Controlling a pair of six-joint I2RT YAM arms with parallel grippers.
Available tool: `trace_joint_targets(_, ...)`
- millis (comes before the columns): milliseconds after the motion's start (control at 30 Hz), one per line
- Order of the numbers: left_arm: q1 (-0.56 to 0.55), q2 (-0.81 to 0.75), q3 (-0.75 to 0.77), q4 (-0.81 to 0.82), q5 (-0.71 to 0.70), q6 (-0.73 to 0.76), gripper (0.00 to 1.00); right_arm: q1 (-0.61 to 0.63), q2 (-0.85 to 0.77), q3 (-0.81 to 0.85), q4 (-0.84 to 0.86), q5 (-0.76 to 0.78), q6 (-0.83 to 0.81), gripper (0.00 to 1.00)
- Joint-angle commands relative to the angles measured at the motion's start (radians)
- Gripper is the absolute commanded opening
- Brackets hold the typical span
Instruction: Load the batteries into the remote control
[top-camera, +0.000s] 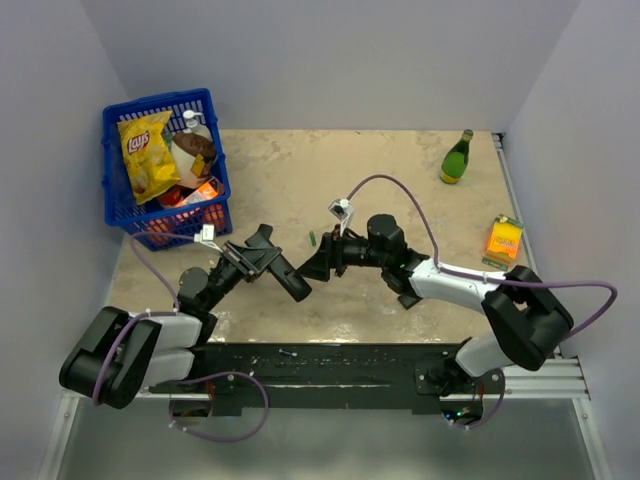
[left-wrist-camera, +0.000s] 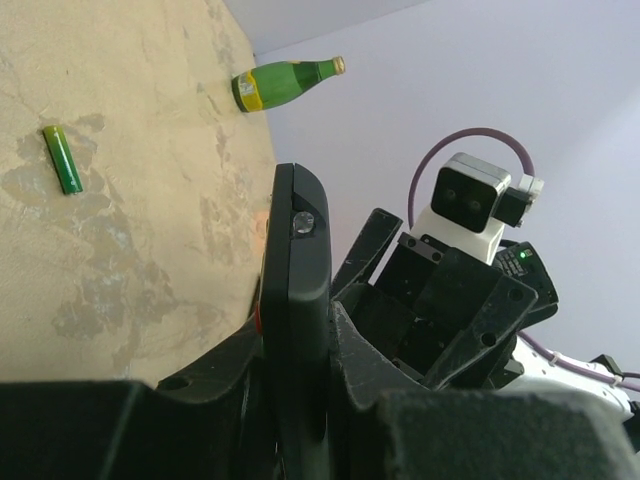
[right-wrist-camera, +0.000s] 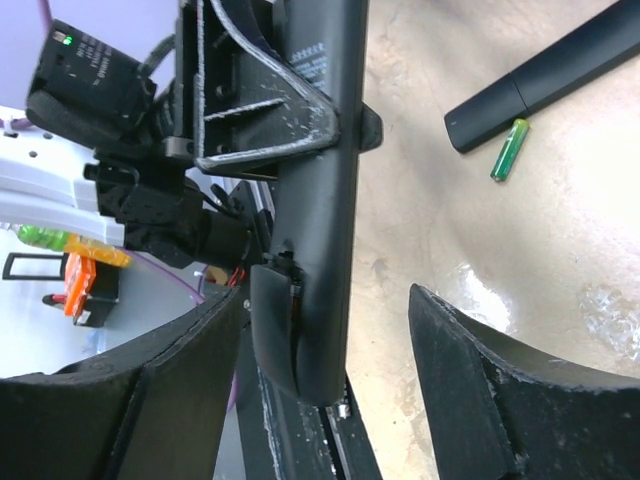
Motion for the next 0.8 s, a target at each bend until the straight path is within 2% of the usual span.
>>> trace_joint_targets(0, -0.002, -0.019, -0.161, 0.625, 0.019, 0.027, 0.0, -0.002, 0.023, 0.006, 0.05, -0.044, 0.006, 0.69)
trace_joint_targets(767, -0.002, -0.021, -0.152, 0.625, 0.039, 0.035, 0.0, -0.003, 0.077, 0.014, 0.088, -0.092, 0.005, 0.66)
